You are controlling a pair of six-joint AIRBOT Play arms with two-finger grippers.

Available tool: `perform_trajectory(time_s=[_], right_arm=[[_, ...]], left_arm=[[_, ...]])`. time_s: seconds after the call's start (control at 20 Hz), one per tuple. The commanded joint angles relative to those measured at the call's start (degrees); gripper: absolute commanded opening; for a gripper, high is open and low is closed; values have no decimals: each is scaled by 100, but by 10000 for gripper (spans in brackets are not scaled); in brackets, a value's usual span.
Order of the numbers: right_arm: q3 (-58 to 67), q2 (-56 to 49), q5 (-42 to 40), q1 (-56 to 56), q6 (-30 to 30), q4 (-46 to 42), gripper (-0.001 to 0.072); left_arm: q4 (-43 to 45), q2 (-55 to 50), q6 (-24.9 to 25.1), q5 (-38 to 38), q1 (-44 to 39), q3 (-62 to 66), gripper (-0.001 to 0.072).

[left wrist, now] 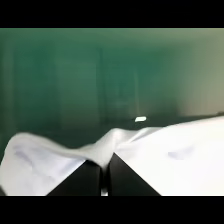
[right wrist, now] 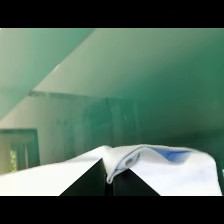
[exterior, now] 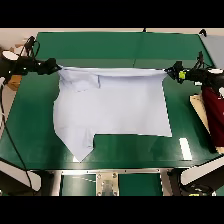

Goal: Fold the shirts.

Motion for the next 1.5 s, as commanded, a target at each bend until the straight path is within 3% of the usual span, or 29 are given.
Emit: perform_trajectory(time_s=[0.0,0.15,0.75,0.8,0.85,0.9,0.95,1.1,1.2,1.45], right_arm=[[133,26,970,-92,557,-1141,14],[-361,221,988,-90,723,-1646,14],[-1224,234,949,-85,776,-1644,16],[-1222,234,955,-85,833,-1644,64],[-1200,234,997,-87,835,-1628,201],[-1117,234,1113,-101,833,-1633,265],[-964,236,1349,-153,835,-1631,270],[-535,468,2144,-407,850,-1648,269],[-667,940,2260,-538,861,-1902,269],[-2741,2896,2006,-745,898,-2896,269]], left_arm=[[1176,-44,-540,-1110,-7,170,31],[1464,-44,-743,-1565,-7,9,31],[1421,-50,-870,-1495,-31,-887,31],[1368,-48,-896,-1493,-28,-883,32],[1287,-48,-942,-1504,-28,-881,34],[1270,-31,-1012,-1580,-17,-881,257],[1272,-20,-1043,-1790,-4,-813,379],[1327,166,-1213,-2621,114,-564,379],[1377,455,-1344,-2953,240,-647,378],[1637,2470,-1139,-2632,619,-2806,378]])
